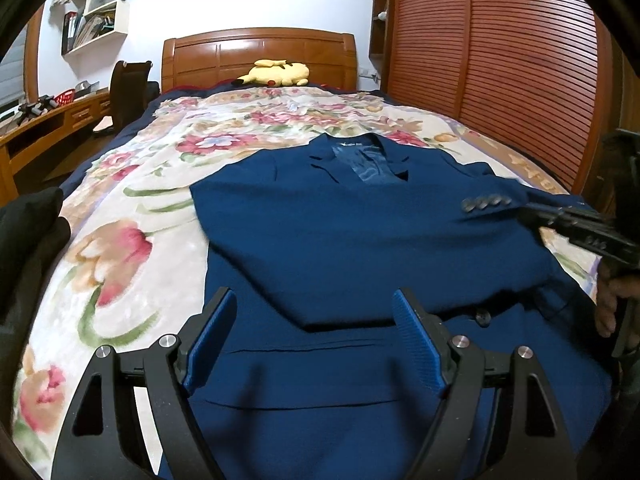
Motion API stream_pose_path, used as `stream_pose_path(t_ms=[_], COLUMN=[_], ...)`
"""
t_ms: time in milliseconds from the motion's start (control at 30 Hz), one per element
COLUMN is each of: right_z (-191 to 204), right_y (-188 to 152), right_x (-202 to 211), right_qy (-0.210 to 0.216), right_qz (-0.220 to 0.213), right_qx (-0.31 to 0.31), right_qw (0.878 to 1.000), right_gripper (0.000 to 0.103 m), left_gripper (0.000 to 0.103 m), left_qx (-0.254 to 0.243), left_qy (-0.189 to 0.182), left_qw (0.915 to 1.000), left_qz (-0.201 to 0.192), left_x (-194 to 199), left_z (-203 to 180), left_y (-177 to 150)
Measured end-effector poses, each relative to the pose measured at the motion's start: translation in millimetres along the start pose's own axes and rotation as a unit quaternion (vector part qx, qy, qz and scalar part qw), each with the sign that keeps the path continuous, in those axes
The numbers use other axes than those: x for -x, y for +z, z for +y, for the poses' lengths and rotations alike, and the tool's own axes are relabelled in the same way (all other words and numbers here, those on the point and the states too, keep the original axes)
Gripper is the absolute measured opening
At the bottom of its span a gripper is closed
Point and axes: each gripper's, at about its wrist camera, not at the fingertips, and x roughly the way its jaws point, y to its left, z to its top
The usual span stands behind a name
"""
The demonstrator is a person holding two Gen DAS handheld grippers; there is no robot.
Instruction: Fold large clothes
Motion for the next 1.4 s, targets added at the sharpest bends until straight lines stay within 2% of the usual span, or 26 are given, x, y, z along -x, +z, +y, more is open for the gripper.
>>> stream_pose_path(t_ms=[233, 367, 500, 667, 833, 967, 1000, 1033, 1100, 1167, 1267, 1333, 1400], right_z=[2, 5, 7, 16, 29, 36, 37, 34, 36, 30, 22, 20, 13], right_y=[-20, -30, -46, -69, -82, -79, -77, -72, -67, -64, -61, -64, -68], right_x=[44, 66, 79, 72, 64, 64, 66, 70, 72, 69, 42, 23, 2], right_qy=[-0.051, -0.086, -0.128, -0.132, -0.143, -0.169, -0.170, -0.172, -0.173, -0.149, -0.119, -0.109, -0.108], right_qz=[-0.054, -0.063, -0.036, 0.021, 0.057, 0.059, 0.055, 0.049, 0.032, 0.025, 0.046, 0.065, 0.087], right_qx=[-0.003, -0.007, -0.002, 0.008, 0.028, 0.043, 0.044, 0.043, 0.036, 0.031, 0.031, 0.036, 0.034], right_qw=[0.997, 0.994, 0.991, 0.991, 0.988, 0.983, 0.983, 0.983, 0.984, 0.988, 0.991, 0.991, 0.990], right_gripper=[0.009, 0.009, 0.009, 0.009, 0.009, 0.023, 0.036, 0.054, 0.061, 0.061, 0.060, 0.048, 0.045], left_gripper=[0.081, 0.081, 0.081, 0.081, 0.081, 0.081, 0.081, 0.081, 0.081, 0.081, 0.081, 0.081, 0.081], left_qx=[-0.002, 0.001, 0.000, 0.000, -0.002, -0.008, -0.010, -0.011, -0.010, -0.011, -0.014, -0.015, -0.015], left_qy=[0.006, 0.008, 0.007, 0.006, 0.002, -0.004, -0.006, -0.007, -0.013, -0.017, -0.023, -0.027, -0.031], left_qw=[1.0000, 0.9999, 0.9999, 1.0000, 1.0000, 0.9998, 0.9998, 0.9997, 0.9996, 0.9995, 0.9992, 0.9991, 0.9989], left_qz=[-0.008, -0.011, -0.007, -0.007, -0.007, -0.015, -0.018, -0.020, -0.024, -0.026, -0.028, -0.029, -0.031], left_x=[2, 2, 0, 1, 2, 7, 8, 9, 11, 12, 12, 11, 12], left_z=[4, 8, 9, 9, 8, 3, 2, 1, -2, -4, -9, -12, -14], left_y=[2, 3, 3, 2, 3, 4, 5, 6, 7, 7, 8, 8, 9])
